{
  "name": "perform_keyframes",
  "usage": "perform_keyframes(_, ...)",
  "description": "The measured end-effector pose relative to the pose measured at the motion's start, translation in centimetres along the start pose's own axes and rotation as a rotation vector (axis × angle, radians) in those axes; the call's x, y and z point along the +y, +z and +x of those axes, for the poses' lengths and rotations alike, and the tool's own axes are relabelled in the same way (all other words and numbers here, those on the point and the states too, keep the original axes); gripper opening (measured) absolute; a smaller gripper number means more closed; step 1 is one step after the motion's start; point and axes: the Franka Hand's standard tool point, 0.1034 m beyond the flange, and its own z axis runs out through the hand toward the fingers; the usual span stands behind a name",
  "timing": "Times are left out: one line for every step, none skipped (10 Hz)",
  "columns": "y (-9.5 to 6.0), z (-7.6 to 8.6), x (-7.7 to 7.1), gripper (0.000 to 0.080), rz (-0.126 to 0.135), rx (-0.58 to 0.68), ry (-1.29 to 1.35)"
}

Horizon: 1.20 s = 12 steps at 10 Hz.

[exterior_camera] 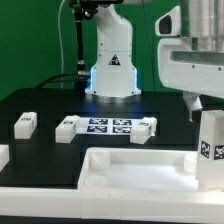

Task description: Assemble desk

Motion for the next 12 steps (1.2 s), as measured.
perform_keyframes(0.03, -0.07, -0.13, 0.0636, 0.001, 0.0, -0.097)
perform_keyframes(0.04, -0.2, -0.24, 0.0646, 0.001, 0.0, -0.16)
perform_keyframes(0.07, -0.31, -0.33, 0.0646, 0.0, 0.0, -0.27)
perform_keyframes(0.19, -0.39, -0.35, 0.0646, -0.002, 0.0, -0.364)
perform_keyframes(0.22, -0.45, -0.36, 0.0649, -0.004, 0.0, -0.458)
perform_keyframes(0.2, -0.5, -0.37, 0.0649, -0.005, -0.001, -0.548)
perform_keyframes(0.19, -0.47, -0.34, 0.0649, -0.006, -0.002, -0.62)
perform_keyframes(0.2, -0.49, -0.35, 0.0649, -0.006, -0.002, -0.657)
perform_keyframes(0.19, -0.48, -0.34, 0.0649, -0.007, -0.002, -0.733)
perform_keyframes(0.2, -0.45, -0.32, 0.0649, -0.007, -0.002, -0.789)
perform_keyframes(0.21, -0.49, -0.34, 0.0649, -0.008, -0.002, -0.854)
perform_keyframes(0.22, -0.53, -0.37, 0.0649, -0.012, 0.001, -0.913)
